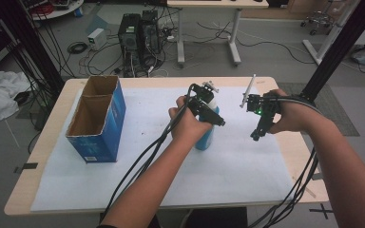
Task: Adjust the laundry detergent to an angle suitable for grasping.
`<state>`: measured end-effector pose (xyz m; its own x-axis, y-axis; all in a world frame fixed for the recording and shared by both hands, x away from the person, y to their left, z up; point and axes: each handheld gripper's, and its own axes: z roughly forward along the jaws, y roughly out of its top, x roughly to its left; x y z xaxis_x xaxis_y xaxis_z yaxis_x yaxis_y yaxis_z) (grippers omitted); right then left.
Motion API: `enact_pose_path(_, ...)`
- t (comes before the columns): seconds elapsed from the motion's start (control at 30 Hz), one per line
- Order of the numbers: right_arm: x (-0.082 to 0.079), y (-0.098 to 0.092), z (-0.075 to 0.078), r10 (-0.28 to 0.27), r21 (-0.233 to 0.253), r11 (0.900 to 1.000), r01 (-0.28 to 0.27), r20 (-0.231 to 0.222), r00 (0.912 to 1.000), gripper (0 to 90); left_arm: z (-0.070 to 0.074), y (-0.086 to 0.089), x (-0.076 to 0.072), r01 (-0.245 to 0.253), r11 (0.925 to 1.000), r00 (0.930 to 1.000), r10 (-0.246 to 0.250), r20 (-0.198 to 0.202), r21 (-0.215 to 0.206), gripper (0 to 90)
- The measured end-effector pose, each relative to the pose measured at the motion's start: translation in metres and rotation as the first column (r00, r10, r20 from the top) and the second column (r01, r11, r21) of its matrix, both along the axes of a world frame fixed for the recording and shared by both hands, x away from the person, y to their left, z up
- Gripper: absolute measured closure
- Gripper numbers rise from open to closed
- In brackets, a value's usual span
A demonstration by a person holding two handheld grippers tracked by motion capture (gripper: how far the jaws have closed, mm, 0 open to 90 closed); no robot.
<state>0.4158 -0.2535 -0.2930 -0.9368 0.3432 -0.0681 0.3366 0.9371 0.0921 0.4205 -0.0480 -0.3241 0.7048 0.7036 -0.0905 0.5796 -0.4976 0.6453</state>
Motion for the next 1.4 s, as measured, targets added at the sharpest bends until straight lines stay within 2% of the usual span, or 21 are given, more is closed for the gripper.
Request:
enact_pose_path(0.33, 0.001, 0.001, -0.002, 0.002, -0.011, 1.0, -0.002, -0.004, 1.0, 3.3, -0.005, -0.006, 0.001, -0.002, 0.9998, 1.0, 0.002, 0.002, 0.018, 1.8)
enact_pose_path(0.57, 0.003, 0.002, -0.003, 0.008, -0.007, 1.0, -0.008, 0.0, 1.0, 3.3, -0.004, -0.01, -0.002, -0.025, 0.9993, 0.9995, 0.024, 0.022, 0.028, 3.4)
enact_pose_path(0.8, 0.003, 0.004, -0.003, 0.009, -0.006, 1.0, -0.009, 0.0, 1.0, 3.3, -0.006, -0.014, -0.004, -0.053, 0.9966, 0.9982, 0.051, 0.031, 0.062, 3.5)
enact_pose_path(0.83, 0.003, 0.002, -0.003, 0.008, -0.005, 1.0, -0.008, 0.0, 1.0, 3.3, -0.006, -0.014, -0.005, -0.045, 0.9981, 0.9981, 0.043, 0.043, 0.043, 10.6)
enact_pose_path(0.9, 0.003, 0.001, -0.004, 0.01, -0.002, 1.0, -0.01, 0.002, 0.9999, 3.3, -0.005, -0.014, -0.004, -0.043, 0.9979, 0.9985, 0.041, 0.037, 0.048, 11.7)
enact_pose_path(0.93, 0.002, 0.001, -0.004, 0.005, -0.005, 1.0, -0.005, 0.001, 1.0, 3.3, -0.005, -0.015, -0.004, -0.034, 0.9986, 0.9988, 0.033, 0.037, 0.04, 15.0)
enact_pose_path(1.03, 0.003, 0.0, -0.004, 0.006, -0.003, 1.0, -0.006, 0.0, 1.0, 3.3, -0.006, -0.016, -0.005, -0.041, 0.9984, 0.9985, 0.039, 0.038, 0.038, 16.1)
enact_pose_path(1.2, 0.002, -0.001, -0.004, -0.004, -0.002, 1.0, 0.004, -0.001, 1.0, 3.3, -0.009, -0.018, -0.004, -0.051, 0.997, 0.998, 0.049, 0.04, 0.058, 16.9)
enact_pose_path(1.27, 0.002, -0.002, -0.005, -0.007, -0.001, 1.0, 0.007, -0.003, 1.0, 3.3, -0.008, -0.018, -0.004, -0.052, 0.9967, 0.9979, 0.049, 0.042, 0.062, 20.0)
enact_pose_path(1.37, 0.002, -0.002, -0.006, -0.006, -0.003, 1.0, 0.006, -0.003, 1.0, 3.2, -0.008, -0.018, -0.004, -0.054, 0.9962, 0.9977, 0.051, 0.046, 0.068, 20.1)
enact_pose_path(1.4, 0.002, -0.002, -0.006, -0.006, -0.003, 1.0, 0.006, -0.003, 1.0, 3.2, -0.008, -0.018, -0.004, -0.054, 0.9962, 0.9977, 0.051, 0.046, 0.068, 23.6)
